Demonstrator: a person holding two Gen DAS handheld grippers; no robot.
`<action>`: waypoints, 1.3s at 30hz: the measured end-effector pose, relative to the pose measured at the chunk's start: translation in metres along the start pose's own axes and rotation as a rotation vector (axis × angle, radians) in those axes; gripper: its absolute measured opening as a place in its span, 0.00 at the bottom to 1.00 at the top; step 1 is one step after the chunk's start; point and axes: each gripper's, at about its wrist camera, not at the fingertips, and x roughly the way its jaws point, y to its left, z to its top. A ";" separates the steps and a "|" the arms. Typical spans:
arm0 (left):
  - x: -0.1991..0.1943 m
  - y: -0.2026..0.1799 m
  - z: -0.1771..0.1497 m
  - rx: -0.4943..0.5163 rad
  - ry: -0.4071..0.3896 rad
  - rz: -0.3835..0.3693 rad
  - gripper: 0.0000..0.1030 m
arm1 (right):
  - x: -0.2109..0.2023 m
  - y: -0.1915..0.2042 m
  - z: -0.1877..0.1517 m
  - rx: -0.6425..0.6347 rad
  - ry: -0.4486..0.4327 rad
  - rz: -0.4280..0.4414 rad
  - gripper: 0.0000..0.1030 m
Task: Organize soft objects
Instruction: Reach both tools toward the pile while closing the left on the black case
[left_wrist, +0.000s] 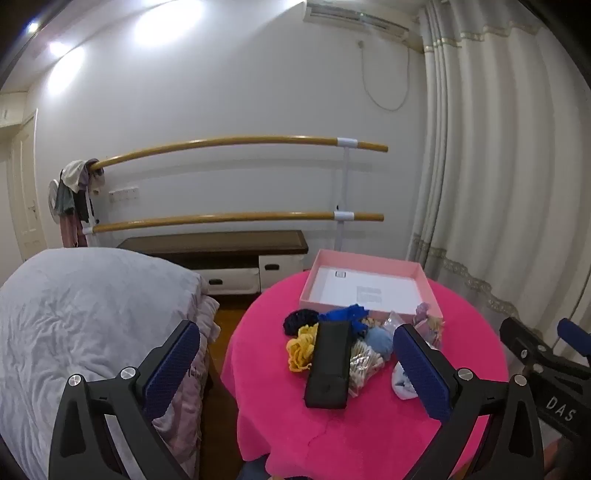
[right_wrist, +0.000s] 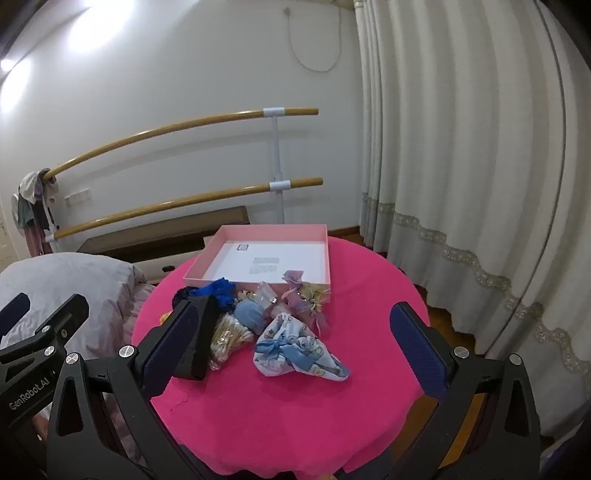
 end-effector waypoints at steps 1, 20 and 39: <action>0.004 0.000 -0.001 0.001 0.007 0.001 1.00 | 0.001 0.000 0.000 0.001 0.007 0.001 1.00; 0.119 -0.004 -0.016 0.014 0.203 -0.012 1.00 | 0.093 -0.018 -0.030 -0.031 0.209 -0.008 1.00; 0.256 -0.014 -0.046 0.015 0.396 -0.059 0.88 | 0.187 -0.014 -0.064 -0.033 0.399 0.053 1.00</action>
